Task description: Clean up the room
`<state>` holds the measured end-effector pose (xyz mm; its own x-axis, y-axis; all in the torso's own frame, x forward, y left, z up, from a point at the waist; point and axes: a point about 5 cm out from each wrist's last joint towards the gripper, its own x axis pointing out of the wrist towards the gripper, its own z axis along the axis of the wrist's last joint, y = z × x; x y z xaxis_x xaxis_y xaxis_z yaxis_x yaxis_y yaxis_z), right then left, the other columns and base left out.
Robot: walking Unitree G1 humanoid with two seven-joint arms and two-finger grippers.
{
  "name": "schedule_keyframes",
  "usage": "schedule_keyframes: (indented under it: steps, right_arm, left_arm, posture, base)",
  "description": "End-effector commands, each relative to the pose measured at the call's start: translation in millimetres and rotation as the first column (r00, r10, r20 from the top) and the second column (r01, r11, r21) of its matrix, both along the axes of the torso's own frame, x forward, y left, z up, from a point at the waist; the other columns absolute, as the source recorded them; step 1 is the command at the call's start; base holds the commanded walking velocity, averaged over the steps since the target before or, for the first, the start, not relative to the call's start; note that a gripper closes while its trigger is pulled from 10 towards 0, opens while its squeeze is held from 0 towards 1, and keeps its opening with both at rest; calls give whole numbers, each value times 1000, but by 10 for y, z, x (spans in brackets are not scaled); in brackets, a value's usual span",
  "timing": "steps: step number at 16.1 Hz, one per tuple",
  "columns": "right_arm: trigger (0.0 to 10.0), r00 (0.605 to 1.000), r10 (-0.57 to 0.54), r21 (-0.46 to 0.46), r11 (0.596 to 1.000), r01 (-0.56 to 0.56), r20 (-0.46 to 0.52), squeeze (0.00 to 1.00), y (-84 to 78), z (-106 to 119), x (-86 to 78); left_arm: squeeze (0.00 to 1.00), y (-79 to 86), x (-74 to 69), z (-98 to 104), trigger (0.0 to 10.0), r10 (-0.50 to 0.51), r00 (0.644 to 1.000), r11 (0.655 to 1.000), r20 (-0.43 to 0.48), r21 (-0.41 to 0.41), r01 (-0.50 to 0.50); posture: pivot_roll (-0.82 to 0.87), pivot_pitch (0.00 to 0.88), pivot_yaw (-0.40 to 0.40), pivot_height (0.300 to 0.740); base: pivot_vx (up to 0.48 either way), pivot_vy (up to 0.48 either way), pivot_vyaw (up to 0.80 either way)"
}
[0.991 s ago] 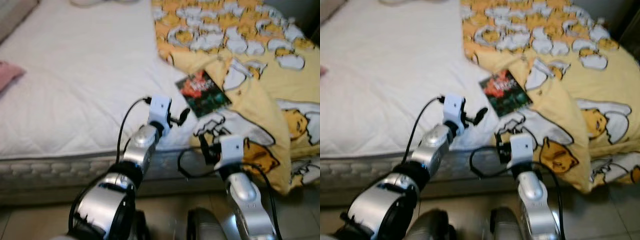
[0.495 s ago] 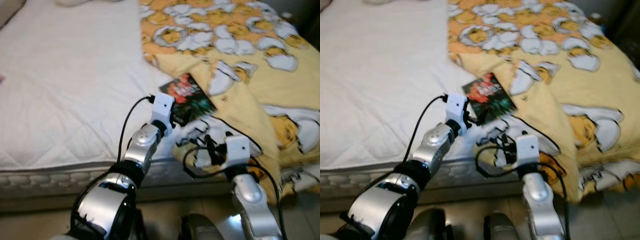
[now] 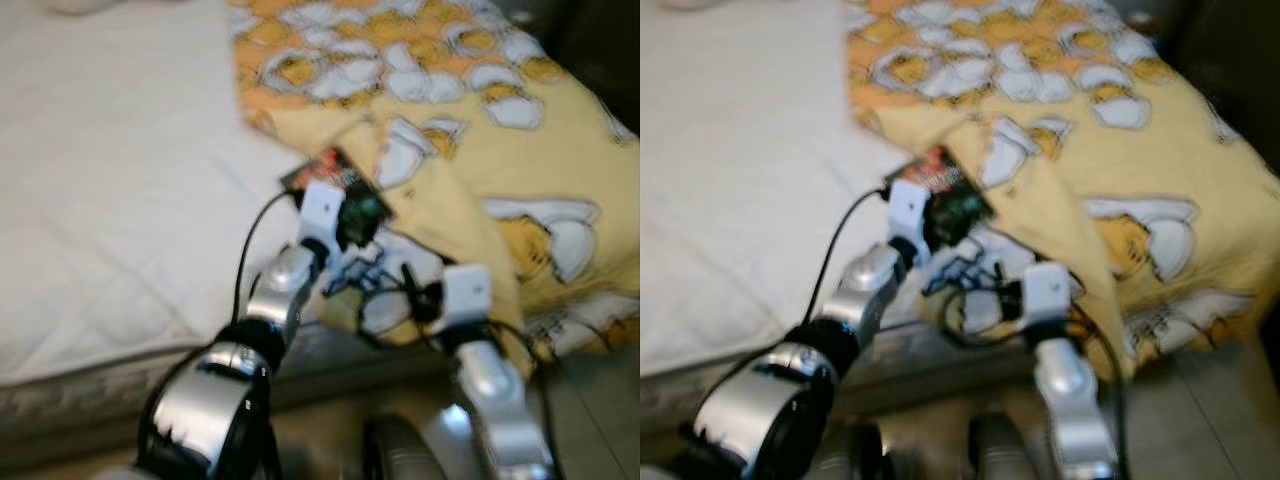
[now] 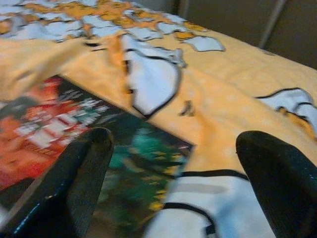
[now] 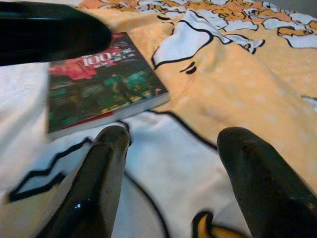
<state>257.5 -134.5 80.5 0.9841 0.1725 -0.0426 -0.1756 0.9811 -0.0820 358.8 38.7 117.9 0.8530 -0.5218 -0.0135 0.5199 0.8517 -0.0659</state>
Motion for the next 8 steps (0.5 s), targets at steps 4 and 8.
schedule_keyframes:
  steps: [4, 8]
  right_arm:
    - [10000, 1000, -23, -4, 1000, 23, -3, 0, -70, -26, -21]
    - [10000, 1000, -25, -25, 999, 25, 0, 0, -77, -16, -6]
  left_arm:
    - [1000, -30, -4, -8, 10000, 8, 1000, 1000, -4, 18, -8]
    - [0, 6, 20, 0, 10000, 53, 998, 999, -19, -9, -53]
  posture:
    - [-164, 125, 28, 684]
    - [-164, 125, 28, 684]
  base:
    - [0, 0, -697]
    - [0, 0, 0]
